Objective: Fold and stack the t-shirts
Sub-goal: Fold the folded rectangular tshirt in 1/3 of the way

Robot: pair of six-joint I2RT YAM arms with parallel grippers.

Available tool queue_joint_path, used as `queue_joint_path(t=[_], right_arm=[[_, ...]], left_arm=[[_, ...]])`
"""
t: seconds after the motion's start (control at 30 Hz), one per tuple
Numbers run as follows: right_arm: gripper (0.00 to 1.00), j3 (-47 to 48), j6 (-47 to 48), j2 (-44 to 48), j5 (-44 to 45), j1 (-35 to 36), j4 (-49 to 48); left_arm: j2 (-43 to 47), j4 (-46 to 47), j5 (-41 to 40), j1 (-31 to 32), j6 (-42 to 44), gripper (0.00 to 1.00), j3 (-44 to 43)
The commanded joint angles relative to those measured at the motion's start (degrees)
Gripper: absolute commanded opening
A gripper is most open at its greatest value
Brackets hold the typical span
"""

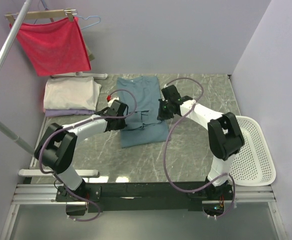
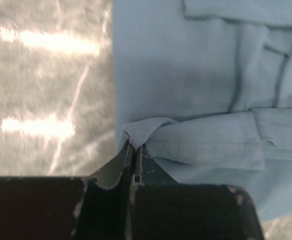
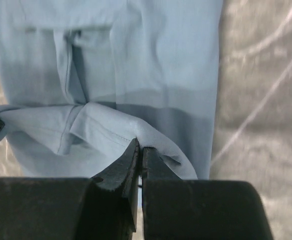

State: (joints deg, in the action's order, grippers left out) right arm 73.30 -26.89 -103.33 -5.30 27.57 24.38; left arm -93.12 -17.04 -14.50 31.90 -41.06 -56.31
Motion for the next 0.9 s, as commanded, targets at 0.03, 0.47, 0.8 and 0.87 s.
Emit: queue_joint_path(t=[0.03,0.47,0.8,0.87], right_arm=[[0.00,7.11,1.58,-5.11,1.08,-2.26,-0.21],[0.59,8.00,3.52,-1.70,-0.47,-4.90,-2.32],[0.58,1.33,0.35,2.95,-10.52,-2.52,-2.32],[0.57,-0.08,0.44,3.40,-11.04,-1.82,-2.58]], left_arm=[[-2.85,5.43,2.64,-2.54,4.66,0.01,-3.89],[-2.42,4.91,2.80,-4.04,9.16,0.99,-8.47],[5.93,6.05,20.10,-2.55,6.08,0.99,2.43],[6.99,6.92,21.61,-2.11,5.73,0.99,4.27]])
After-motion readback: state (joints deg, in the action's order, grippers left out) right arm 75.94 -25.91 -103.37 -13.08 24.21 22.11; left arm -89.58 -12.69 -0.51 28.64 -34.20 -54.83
